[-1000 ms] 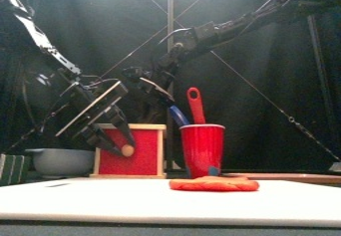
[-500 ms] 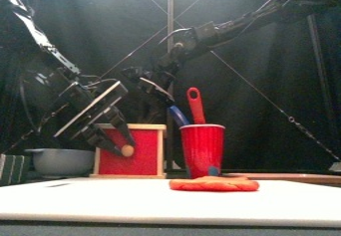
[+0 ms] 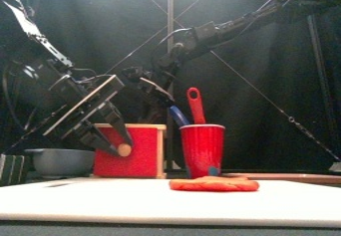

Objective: Get the cutter from the drawer then cut the dough then place the extra dough in the bowl
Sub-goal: Open the drawer

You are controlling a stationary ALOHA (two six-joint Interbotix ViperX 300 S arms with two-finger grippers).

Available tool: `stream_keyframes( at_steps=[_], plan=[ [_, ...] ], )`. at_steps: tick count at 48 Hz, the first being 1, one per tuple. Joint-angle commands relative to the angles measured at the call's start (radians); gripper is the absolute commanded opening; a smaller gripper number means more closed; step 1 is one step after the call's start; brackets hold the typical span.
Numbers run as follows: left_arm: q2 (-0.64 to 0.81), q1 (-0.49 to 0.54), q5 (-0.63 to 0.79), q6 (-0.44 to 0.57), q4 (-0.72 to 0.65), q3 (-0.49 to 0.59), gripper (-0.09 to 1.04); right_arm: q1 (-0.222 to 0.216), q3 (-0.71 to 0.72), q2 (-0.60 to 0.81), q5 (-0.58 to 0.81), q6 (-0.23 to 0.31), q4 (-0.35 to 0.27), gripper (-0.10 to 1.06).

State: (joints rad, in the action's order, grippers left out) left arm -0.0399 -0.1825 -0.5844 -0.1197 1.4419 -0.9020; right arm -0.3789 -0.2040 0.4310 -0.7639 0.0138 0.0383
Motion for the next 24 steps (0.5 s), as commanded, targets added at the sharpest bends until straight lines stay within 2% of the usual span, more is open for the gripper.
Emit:
stream_keyframes(
  at_steps=[1,24],
  plan=[
    [0.002,-0.046,-0.002,0.002,0.025,0.008,0.63,0.0,-0.005,-0.021,-0.006,-0.002,0.0,0.02],
    [0.002,-0.123,-0.005,0.002,0.086,0.018,0.63,0.0,-0.003,-0.021,-0.009,-0.002,0.0,0.02]
  ],
)
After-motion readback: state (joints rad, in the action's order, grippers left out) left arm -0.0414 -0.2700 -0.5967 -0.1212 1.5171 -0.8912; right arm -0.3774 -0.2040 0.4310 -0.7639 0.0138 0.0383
